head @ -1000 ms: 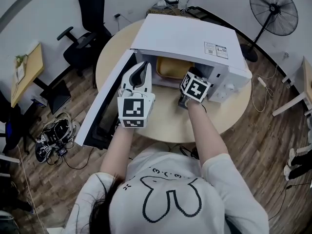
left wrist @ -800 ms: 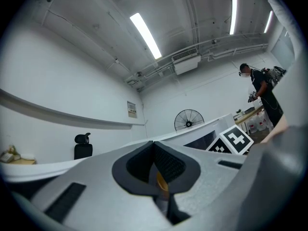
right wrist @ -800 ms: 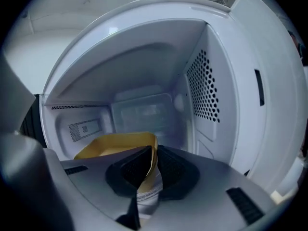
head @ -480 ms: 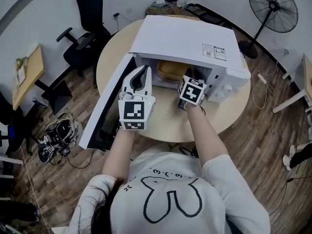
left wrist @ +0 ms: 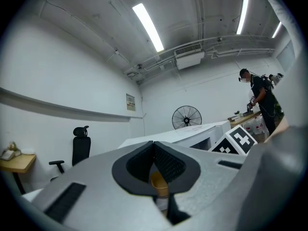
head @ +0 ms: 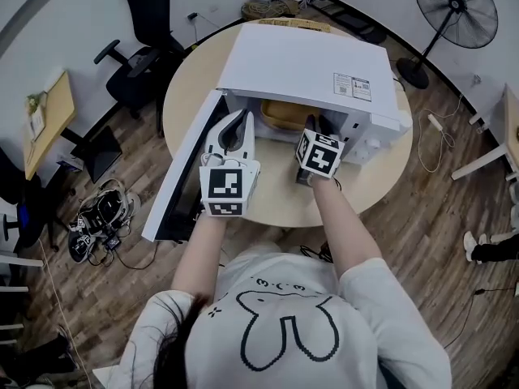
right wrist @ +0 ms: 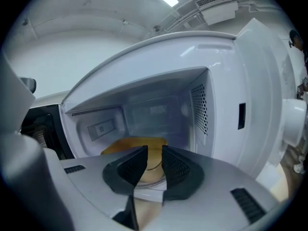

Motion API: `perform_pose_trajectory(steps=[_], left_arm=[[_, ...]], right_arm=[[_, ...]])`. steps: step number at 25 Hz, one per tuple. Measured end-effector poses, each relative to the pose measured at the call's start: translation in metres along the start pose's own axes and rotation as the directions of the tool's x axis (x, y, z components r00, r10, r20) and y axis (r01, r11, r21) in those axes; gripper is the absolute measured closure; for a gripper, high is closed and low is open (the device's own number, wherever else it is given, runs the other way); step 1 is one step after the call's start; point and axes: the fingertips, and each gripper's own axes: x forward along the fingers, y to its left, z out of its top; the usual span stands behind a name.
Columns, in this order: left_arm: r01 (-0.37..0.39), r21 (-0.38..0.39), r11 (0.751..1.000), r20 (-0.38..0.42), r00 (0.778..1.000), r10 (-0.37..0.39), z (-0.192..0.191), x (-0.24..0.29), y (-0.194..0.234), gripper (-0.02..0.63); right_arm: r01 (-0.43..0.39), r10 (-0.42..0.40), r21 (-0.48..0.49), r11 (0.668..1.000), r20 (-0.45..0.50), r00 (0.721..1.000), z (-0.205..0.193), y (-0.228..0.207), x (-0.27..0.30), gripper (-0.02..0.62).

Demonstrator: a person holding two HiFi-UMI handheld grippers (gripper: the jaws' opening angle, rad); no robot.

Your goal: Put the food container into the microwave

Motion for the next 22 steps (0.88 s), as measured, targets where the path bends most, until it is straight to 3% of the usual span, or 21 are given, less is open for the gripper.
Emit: perform_pose_trajectory(steps=[10,22], left_arm=[[-0.004,-0.017,1.000,-0.019,1.000,0.004,0.020,0.001,0.004,0.597],[0.018,-0.020,1.000,-0.023,1.000,-0.019,0.023,0.011,0.008,0.597]], right_arm=[[-0.041,0.041,0.001,0.999,-0.054,0.998,0.005,-0.001,-0.018,0.505],[-0.102,0.103,0.006,0.995,-0.045,0.994,0.019,0.000,-0.035,0.505]])
